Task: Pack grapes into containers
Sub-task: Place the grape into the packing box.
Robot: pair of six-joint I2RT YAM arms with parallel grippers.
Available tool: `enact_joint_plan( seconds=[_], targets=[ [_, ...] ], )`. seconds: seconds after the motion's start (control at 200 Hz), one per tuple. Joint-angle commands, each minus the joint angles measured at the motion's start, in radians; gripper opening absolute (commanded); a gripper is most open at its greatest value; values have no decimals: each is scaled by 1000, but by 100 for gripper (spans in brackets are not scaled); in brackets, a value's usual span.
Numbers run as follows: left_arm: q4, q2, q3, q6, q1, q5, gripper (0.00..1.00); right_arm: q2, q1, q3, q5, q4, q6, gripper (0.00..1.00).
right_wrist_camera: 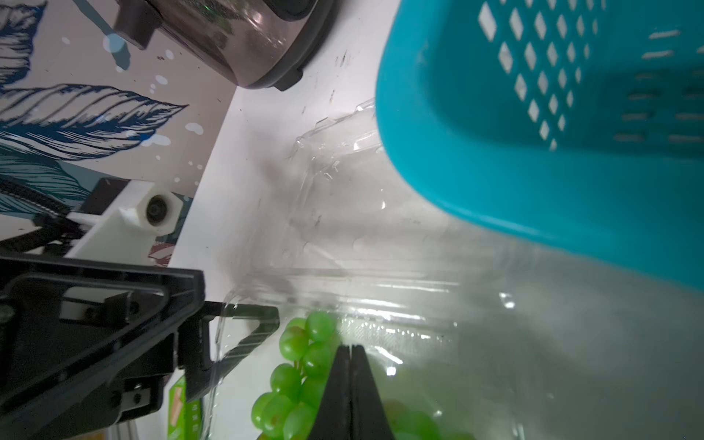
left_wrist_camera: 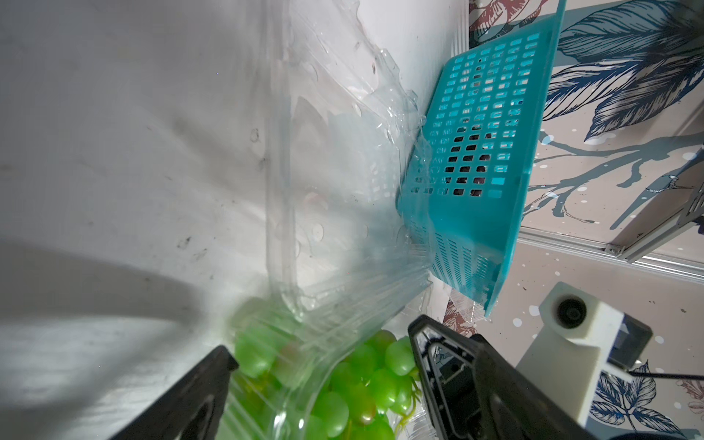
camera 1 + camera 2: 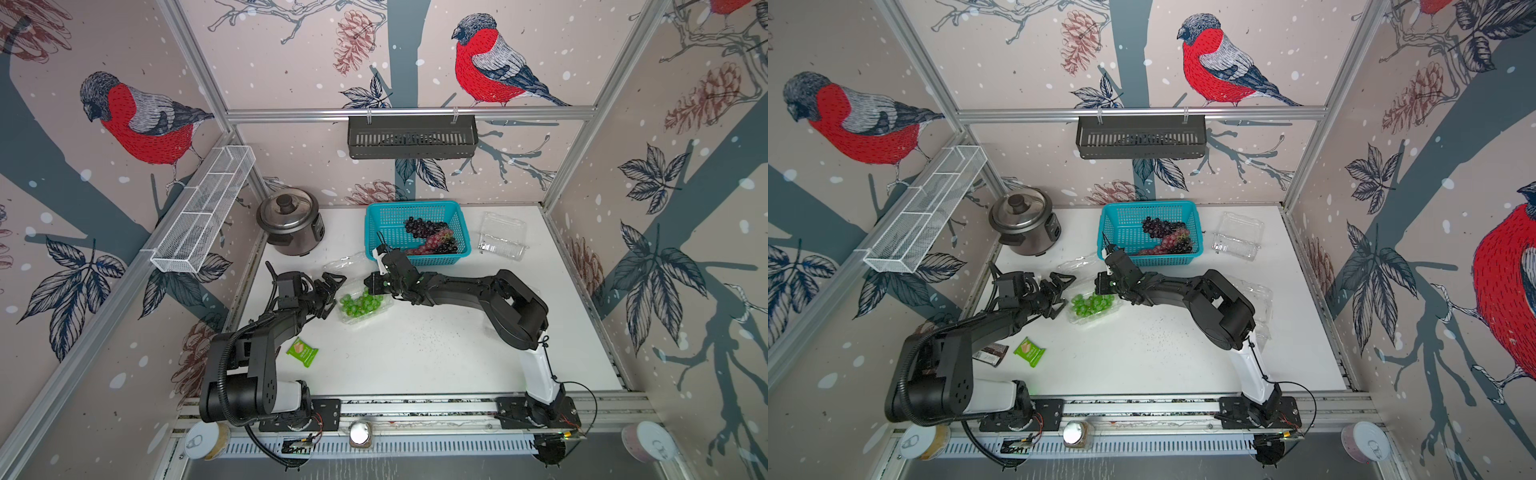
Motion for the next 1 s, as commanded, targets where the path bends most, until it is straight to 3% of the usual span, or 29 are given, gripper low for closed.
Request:
enact_joint_plan(
  seconds=[0.0,0.155,0.31,0.79,0.996],
  targets=[
    [48,6,3,-14,-12,-7,98,21,12,40,80,-105,-70,0],
    [67,21,7,-29,-33,-14,98,42,40,94,182,-200,-141,0],
    [76,36,14,-38,-59,-24,98,36,50,104,220,-226,-164,7],
    [82,30,8,-45,-70,-31,98,-27,52,143,211,-275,-214,48],
    [81,28,8,-45,-72,-33,98,-46,50,146,211,-283,-222,57]
  ],
)
